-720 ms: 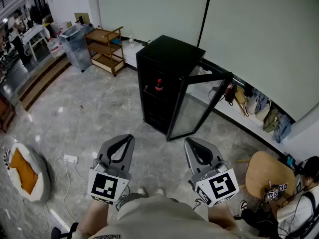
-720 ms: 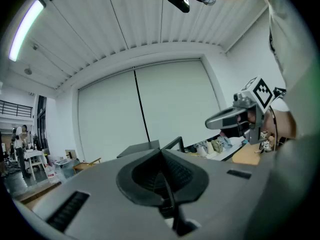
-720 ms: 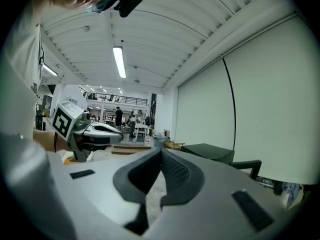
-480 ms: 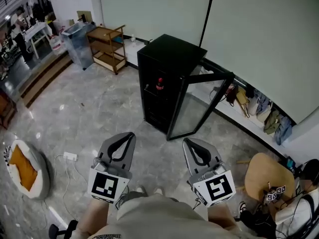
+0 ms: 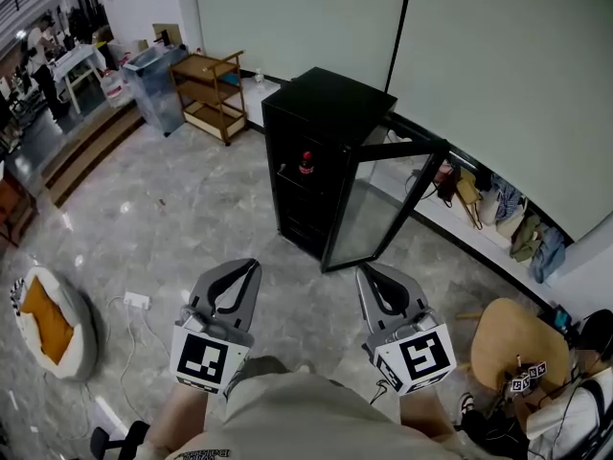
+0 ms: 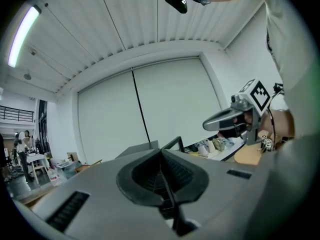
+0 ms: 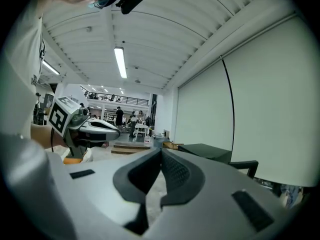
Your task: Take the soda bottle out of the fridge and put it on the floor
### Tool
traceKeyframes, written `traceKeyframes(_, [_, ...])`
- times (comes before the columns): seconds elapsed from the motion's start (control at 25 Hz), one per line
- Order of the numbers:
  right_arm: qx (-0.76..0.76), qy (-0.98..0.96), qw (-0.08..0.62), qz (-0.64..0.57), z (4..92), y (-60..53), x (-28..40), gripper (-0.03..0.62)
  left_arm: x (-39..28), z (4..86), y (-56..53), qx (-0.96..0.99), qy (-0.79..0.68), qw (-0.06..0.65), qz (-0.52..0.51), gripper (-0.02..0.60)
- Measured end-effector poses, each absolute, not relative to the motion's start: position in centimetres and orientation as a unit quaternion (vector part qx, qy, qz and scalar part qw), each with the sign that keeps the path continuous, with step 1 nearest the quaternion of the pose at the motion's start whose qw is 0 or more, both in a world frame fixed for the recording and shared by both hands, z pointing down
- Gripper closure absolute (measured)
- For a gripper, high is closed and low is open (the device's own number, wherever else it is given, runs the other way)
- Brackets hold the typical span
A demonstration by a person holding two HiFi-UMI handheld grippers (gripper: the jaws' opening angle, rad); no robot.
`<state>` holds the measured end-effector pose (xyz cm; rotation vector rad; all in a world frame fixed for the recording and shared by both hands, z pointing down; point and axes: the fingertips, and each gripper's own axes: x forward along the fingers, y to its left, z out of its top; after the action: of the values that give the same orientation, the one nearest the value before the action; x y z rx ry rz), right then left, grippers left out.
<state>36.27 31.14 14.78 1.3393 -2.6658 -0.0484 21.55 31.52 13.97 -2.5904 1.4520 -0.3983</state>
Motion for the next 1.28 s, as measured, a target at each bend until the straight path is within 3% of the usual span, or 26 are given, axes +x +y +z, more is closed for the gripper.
traceKeyframes(1.28, [0.439, -0.896, 0.066, 0.017, 17.8, 28.2, 35.7, 0.599, 22.4, 15.6, 28.8, -0.862, 0.474, 0.096, -0.155, 0.574])
